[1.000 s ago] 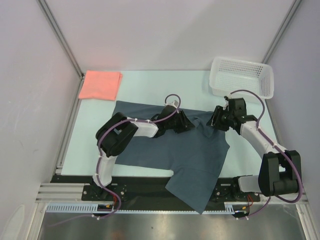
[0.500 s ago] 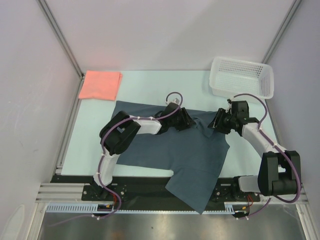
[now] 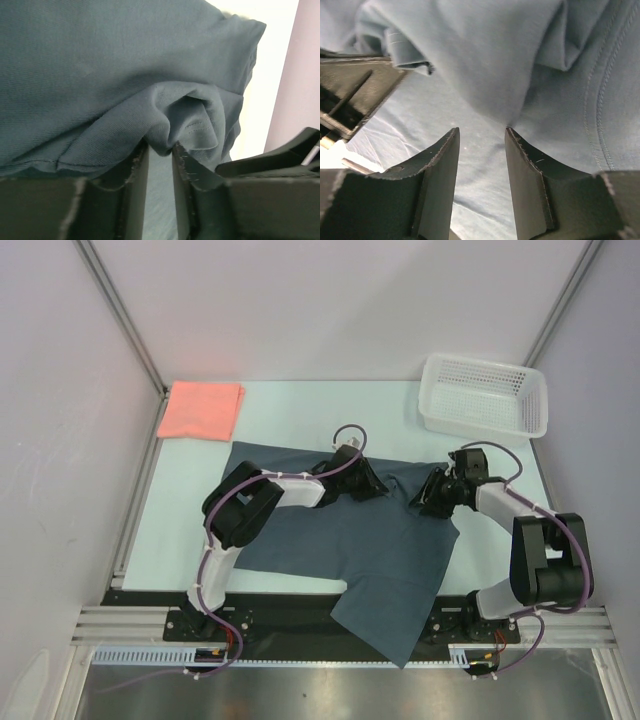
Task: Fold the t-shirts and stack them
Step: Fold the tshirt
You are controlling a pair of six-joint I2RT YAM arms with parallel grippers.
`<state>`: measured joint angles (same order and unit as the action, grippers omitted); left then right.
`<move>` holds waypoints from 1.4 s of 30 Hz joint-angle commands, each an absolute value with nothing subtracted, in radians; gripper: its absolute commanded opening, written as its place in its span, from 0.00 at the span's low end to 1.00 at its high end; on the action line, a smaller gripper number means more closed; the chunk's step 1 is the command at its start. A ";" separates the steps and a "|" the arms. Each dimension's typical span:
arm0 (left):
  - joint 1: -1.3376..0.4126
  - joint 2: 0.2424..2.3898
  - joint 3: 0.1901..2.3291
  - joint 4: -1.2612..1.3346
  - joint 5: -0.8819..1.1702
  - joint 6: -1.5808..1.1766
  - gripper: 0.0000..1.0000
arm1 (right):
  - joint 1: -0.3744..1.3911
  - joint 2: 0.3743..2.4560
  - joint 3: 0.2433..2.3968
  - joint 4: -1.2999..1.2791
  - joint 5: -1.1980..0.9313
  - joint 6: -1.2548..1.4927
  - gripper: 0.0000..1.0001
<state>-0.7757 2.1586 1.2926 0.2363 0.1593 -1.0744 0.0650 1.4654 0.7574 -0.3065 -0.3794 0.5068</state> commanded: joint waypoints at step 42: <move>-0.681 2.079 1.535 -0.449 0.521 -0.598 0.14 | -0.034 1.434 0.848 -0.635 -0.413 0.382 0.00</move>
<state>-0.6785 2.1063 1.5002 -0.3893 0.4393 -0.6521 -0.0196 1.4689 0.8215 -0.5583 -0.4252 0.4316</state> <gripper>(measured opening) 0.141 0.011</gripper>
